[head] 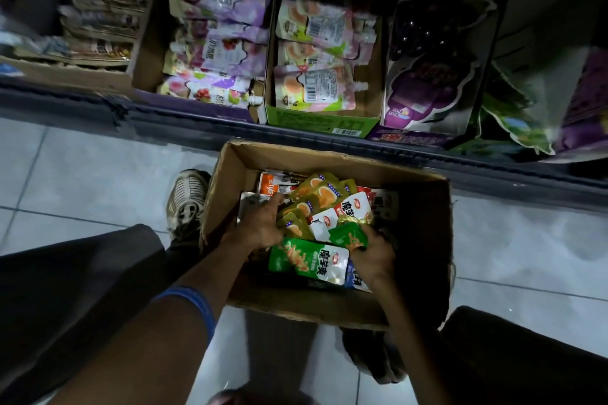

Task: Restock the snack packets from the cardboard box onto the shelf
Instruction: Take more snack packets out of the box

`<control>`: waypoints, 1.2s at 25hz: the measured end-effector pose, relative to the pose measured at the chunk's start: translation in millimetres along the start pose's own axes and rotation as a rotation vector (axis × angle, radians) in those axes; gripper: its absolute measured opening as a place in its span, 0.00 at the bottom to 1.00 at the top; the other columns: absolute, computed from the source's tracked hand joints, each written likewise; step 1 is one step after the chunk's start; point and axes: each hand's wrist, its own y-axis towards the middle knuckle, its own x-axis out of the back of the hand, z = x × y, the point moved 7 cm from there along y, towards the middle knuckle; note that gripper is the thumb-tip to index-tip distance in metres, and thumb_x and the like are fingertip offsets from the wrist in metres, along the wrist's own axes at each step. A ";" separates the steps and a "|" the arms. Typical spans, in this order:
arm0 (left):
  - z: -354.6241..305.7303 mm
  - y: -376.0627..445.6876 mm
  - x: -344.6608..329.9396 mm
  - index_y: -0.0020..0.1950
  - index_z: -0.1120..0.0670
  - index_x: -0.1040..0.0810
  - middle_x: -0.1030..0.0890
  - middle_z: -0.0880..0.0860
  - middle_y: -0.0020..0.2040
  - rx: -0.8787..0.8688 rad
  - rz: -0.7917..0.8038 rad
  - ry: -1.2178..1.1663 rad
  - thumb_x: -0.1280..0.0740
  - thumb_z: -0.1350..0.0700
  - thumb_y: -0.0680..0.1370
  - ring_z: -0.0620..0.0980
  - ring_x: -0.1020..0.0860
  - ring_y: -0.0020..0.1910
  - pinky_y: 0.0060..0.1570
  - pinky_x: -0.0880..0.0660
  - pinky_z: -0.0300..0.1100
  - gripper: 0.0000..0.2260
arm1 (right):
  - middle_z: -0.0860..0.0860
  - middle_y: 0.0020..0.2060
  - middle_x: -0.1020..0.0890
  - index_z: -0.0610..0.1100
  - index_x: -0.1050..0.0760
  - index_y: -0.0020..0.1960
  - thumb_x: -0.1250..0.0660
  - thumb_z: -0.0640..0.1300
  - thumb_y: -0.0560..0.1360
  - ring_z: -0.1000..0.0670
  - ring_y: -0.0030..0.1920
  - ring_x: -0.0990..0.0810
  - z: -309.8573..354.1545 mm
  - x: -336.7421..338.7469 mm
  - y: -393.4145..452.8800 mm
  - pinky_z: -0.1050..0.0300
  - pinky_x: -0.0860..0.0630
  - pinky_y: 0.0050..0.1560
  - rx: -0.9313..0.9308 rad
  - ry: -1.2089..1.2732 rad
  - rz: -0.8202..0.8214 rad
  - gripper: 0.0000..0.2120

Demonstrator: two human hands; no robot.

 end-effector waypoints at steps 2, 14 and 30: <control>-6.5 -12.5 0.9 0.74 0.48 0.40 0.29 0.51 0.62 -0.016 -0.198 -0.140 0.24 0.61 0.69 0.54 0.27 0.60 0.59 0.28 0.45 0.39 | 0.40 0.59 0.22 0.42 0.25 0.64 0.33 0.39 0.73 0.39 0.59 0.24 -0.7 0.1 -0.4 0.52 0.28 0.57 0.002 -0.011 -0.022 0.19; -12.6 2.6 -19.4 0.65 0.53 0.23 0.18 0.55 0.59 -0.154 -0.115 0.213 0.23 0.51 0.67 0.57 0.21 0.58 0.56 0.24 0.44 0.28 | 0.46 0.48 0.18 0.48 0.23 0.53 0.35 0.40 0.68 0.41 0.51 0.21 18.4 -1.5 -11.2 0.52 0.23 0.49 0.158 -0.139 -0.053 0.14; -47.1 -48.1 34.9 0.51 0.54 0.19 0.13 0.49 0.43 -0.187 -0.196 -0.888 0.25 0.65 0.71 0.46 0.16 0.40 0.39 0.20 0.42 0.11 | 0.43 0.44 0.17 0.39 0.23 0.57 0.35 0.48 0.78 0.44 0.39 0.18 -6.3 11.3 -43.8 0.59 0.23 0.36 -0.407 0.996 0.129 0.15</control>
